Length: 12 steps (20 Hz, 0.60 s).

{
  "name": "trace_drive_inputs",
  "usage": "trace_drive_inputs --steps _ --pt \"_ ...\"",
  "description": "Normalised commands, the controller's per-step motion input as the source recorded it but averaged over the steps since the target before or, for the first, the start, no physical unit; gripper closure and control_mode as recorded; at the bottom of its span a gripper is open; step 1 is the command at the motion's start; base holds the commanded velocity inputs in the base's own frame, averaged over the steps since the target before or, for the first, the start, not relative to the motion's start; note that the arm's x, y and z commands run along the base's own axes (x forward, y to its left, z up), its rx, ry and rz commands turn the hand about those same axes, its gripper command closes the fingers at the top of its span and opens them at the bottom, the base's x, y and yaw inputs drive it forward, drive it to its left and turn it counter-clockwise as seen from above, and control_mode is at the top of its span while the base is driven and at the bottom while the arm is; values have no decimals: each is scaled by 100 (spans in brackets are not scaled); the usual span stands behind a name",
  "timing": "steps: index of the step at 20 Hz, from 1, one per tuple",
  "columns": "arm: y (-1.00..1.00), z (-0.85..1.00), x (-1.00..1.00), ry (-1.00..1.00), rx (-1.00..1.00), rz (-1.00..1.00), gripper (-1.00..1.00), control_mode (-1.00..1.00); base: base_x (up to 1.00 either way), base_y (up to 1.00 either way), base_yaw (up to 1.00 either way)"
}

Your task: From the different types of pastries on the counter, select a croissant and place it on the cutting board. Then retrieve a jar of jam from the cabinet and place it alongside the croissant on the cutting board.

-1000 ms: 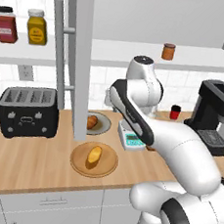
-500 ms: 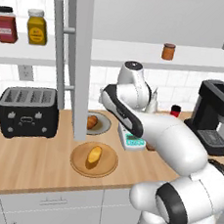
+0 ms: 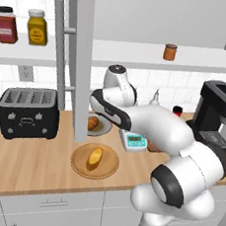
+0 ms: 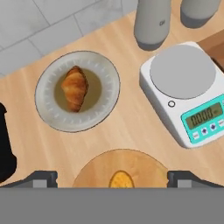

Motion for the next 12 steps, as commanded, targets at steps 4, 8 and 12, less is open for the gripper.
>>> trace_drive_inputs --steps 4,8,12 --pt "0 -25 31 1 6 -4 -100 -100 0 0 0" --pt "1 -37 17 0 6 -5 -100 -100 0 0 0" --pt "9 -28 43 0 0 -3 -100 -100 0 0 0"
